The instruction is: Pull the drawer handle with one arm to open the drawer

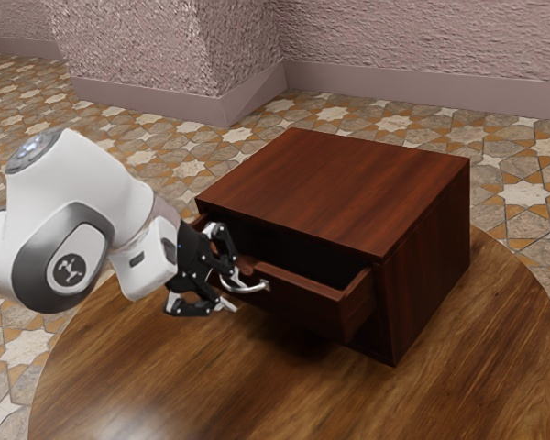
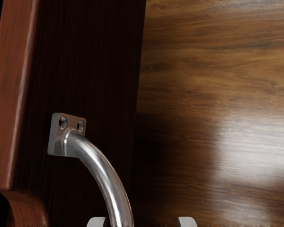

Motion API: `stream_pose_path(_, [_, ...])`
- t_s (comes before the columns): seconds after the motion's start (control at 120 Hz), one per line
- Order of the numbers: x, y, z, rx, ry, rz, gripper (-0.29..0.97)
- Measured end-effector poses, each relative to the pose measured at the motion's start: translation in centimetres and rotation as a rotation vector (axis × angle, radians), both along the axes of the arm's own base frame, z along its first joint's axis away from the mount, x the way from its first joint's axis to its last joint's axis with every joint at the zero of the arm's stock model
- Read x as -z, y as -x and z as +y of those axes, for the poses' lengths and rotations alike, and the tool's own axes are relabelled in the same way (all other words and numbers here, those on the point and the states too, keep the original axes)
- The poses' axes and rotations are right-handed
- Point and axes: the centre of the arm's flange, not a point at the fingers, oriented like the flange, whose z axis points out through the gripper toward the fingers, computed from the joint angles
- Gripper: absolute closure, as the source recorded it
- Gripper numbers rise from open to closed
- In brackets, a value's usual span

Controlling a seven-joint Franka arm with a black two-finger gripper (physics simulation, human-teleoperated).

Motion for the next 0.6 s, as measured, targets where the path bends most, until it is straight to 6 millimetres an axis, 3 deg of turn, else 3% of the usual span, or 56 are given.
stream_pose_path(0.358, [0.3, 2.3, 0.6, -0.017, 0.013, 0.0, 0.58])
stream_pose_path(0.6, [0.3, 3.8, 0.8, -0.026, 0.007, -0.007, 0.67])
